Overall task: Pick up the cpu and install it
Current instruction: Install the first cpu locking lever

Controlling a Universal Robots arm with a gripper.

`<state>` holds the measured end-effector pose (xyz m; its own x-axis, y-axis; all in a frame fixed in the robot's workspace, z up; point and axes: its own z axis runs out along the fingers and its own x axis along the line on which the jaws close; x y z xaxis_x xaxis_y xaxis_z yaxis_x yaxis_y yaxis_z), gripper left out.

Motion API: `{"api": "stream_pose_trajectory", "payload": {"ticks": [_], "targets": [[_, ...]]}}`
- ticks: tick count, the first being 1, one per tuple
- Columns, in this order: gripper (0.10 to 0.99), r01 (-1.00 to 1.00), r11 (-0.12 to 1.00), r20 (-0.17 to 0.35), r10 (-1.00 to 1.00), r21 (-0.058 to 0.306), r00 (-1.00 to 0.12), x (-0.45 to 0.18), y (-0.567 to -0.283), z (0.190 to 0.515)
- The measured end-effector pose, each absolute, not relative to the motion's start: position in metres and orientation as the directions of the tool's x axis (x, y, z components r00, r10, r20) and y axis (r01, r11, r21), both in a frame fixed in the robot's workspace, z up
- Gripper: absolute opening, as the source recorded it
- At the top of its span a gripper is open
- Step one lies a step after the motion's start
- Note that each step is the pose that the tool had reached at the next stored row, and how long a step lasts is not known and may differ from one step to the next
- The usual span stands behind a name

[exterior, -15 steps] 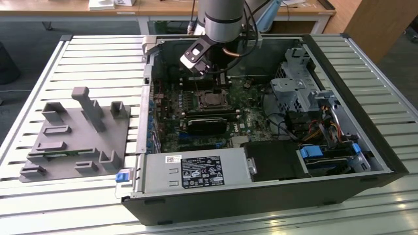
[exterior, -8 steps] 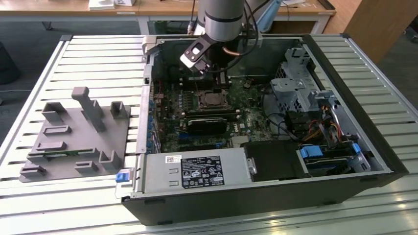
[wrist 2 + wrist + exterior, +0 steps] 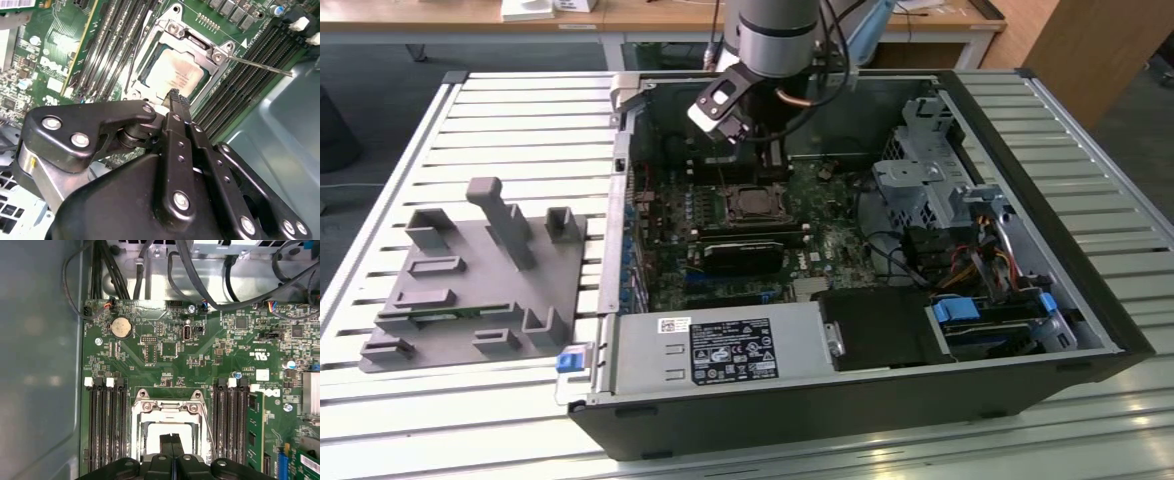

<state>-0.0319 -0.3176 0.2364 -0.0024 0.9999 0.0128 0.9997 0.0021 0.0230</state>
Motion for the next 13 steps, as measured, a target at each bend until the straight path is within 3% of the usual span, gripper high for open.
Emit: {"api": "stream_pose_trajectory", "payload": {"ticks": [13], "targets": [[0.106,1.0,-0.002,0.007,1.0,0.023,0.002,-0.031,-0.318,0.261]]}}
